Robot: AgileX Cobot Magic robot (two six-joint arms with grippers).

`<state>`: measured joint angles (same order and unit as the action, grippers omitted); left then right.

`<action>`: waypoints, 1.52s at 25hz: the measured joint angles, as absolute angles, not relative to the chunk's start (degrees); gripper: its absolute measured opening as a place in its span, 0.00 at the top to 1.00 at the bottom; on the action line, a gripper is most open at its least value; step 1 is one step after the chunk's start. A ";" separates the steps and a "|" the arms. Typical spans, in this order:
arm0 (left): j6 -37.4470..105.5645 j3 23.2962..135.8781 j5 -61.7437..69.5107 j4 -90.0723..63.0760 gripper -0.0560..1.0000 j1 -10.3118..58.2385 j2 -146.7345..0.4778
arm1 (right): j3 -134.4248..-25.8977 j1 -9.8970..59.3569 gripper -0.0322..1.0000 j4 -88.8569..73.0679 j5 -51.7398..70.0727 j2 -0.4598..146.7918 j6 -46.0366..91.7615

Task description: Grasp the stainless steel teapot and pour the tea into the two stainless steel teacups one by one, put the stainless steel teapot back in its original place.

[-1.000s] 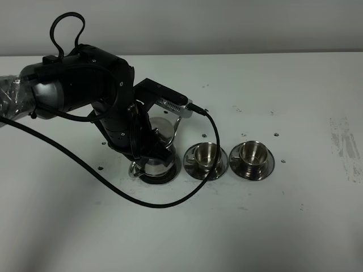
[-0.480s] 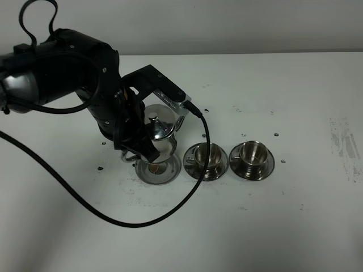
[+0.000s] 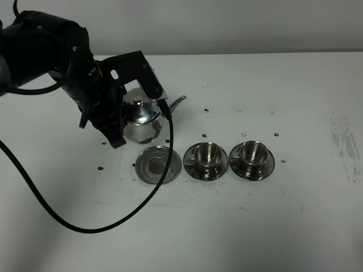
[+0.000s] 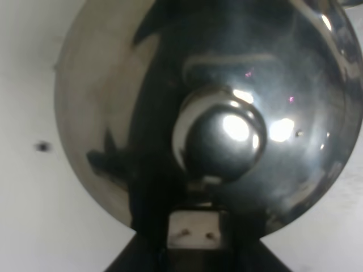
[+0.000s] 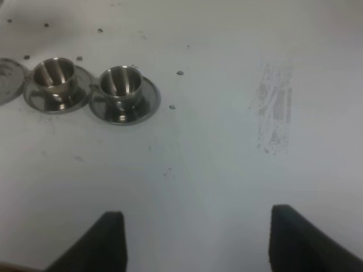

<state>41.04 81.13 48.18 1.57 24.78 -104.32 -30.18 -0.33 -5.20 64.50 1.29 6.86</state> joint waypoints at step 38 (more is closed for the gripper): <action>87.93 125.59 57.64 -5.94 0.75 26.19 -134.16 | -30.18 -0.33 0.43 -5.20 64.50 1.29 6.85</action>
<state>87.93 125.59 57.64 -5.94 26.19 -134.16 -30.18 -0.33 -5.20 64.50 1.29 6.85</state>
